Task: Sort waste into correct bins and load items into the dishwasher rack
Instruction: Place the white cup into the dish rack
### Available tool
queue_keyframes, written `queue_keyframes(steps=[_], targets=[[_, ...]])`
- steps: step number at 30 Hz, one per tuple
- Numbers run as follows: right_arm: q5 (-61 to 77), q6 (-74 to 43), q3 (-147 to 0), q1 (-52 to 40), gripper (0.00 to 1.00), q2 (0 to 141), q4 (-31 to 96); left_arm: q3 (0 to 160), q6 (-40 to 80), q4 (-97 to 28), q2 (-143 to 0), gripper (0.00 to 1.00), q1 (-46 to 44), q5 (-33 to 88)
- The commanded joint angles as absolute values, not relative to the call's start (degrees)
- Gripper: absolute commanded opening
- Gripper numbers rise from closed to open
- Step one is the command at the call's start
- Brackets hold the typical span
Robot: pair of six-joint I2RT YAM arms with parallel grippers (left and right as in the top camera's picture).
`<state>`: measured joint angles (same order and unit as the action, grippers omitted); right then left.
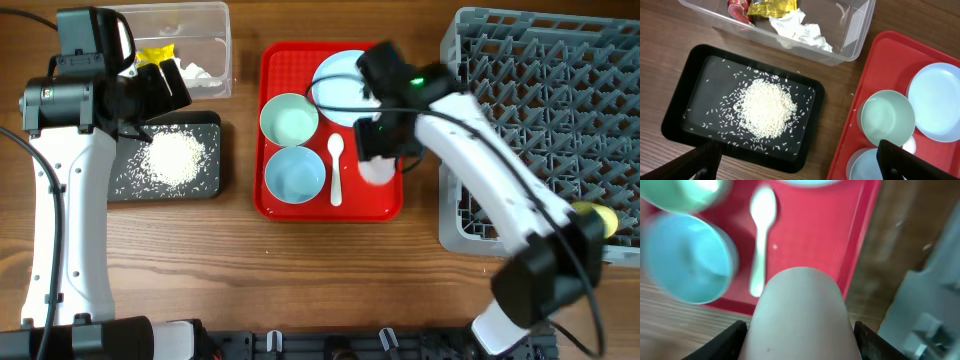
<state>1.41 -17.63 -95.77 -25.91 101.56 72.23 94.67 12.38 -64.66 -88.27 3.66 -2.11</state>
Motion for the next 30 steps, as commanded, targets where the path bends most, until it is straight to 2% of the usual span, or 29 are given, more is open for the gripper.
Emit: queue_keyframes(steps=[1, 4, 5, 10, 12, 14, 19, 26, 27, 28, 29, 30], targets=[[0.8, -14.9, -98.1, -18.7, 0.53, 92.1, 75.0, 94.6, 12.9, -64.6, -88.0, 1.00, 3.7, -2.7], [-0.4, -12.3, -98.1, -5.9, 0.54, 87.5, 76.9, 94.6, 12.9, -64.6, -88.0, 1.00, 3.7, -2.7], [-0.4, -11.9, -98.0, 1.4, 0.54, 87.2, 76.5, 94.6, 12.9, -64.6, -88.0, 1.00, 3.7, -2.7], [-0.4, -11.6, -97.6, 26.7, 0.54, 90.8, 72.4, 94.6, 12.9, -64.6, -88.0, 1.00, 3.7, -2.7], [-0.4, -11.6, -97.6, 32.9, 0.54, 92.6, 71.3, 94.6, 12.9, -64.6, -88.0, 1.00, 3.7, -2.7], [-1.8, -11.6, -97.5, 38.6, 0.59, 95.4, 70.0, 94.6, 12.9, -64.6, -88.0, 1.00, 3.7, -2.7], [-2.2, -11.8, -97.5, 44.5, 0.57, 104.8, 69.4, 94.6, 12.9, -64.6, -88.0, 1.00, 3.7, -2.7], [-4.5, -13.6, -97.5, 45.0, 0.56, 111.5, 64.5, 94.6, 12.9, -64.6, -88.0, 1.00, 3.7, -2.7], [-5.3, -13.6, -97.5, 45.0, 0.57, 111.5, 64.6, 94.6, 12.9, -64.6, -88.0, 1.00, 3.7, -2.7], [-5.8, -13.5, -97.5, 45.0, 0.65, 111.5, 64.8, 94.6, 12.9, -64.6, -88.0, 1.00, 3.7, -2.7], [-6.1, -13.4, -97.5, 45.0, 0.73, 111.5, 65.3, 94.6, 12.9, -64.6, -88.0, 1.00, 3.7, -2.7], [-6.0, -13.4, -97.5, 45.0, 0.86, 111.5, 66.2, 94.6, 12.9, -64.6, -88.0, 1.00, 3.7, -2.7]])
